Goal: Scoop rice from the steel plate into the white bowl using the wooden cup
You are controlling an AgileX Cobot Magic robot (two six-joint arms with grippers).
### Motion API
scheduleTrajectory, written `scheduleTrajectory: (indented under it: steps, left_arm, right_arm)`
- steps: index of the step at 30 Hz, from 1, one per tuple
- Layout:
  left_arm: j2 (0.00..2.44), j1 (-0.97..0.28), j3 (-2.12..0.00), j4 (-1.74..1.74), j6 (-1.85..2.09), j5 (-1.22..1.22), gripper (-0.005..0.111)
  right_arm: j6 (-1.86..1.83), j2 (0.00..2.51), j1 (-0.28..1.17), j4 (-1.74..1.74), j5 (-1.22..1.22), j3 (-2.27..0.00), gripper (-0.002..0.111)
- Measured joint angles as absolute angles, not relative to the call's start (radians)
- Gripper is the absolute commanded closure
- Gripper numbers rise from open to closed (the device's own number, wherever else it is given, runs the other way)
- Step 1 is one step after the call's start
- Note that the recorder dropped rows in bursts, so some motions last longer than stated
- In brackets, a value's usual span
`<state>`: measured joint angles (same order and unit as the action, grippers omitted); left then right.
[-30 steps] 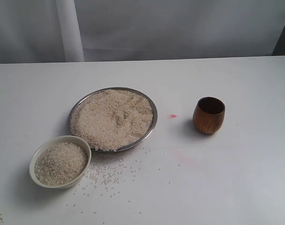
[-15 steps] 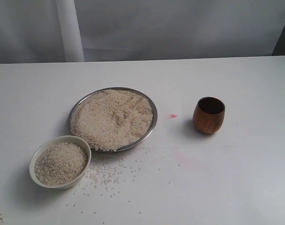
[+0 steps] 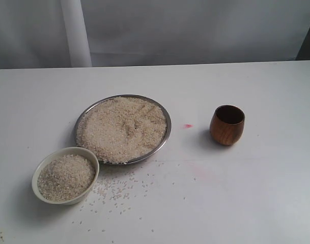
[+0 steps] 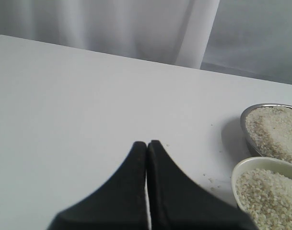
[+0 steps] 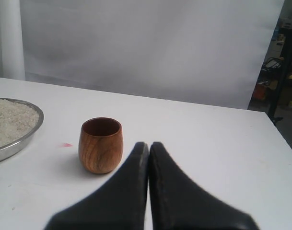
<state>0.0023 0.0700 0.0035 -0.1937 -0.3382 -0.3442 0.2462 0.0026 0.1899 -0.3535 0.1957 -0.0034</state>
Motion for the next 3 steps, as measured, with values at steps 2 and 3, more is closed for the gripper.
scheduleTrajectory:
  steps: [2,3]
  left_arm:
    - [0.002,0.070,0.004,-0.194,-0.338,-0.344,0.107]
    - [0.002,0.070,0.004,-0.194,-0.338,-0.344,0.107]
  right_arm:
    - [0.246,0.003,0.190,-0.353,0.196,-0.003,0.108]
    - [0.246,0.003,0.190,-0.353,0.196,-0.003,0.108]
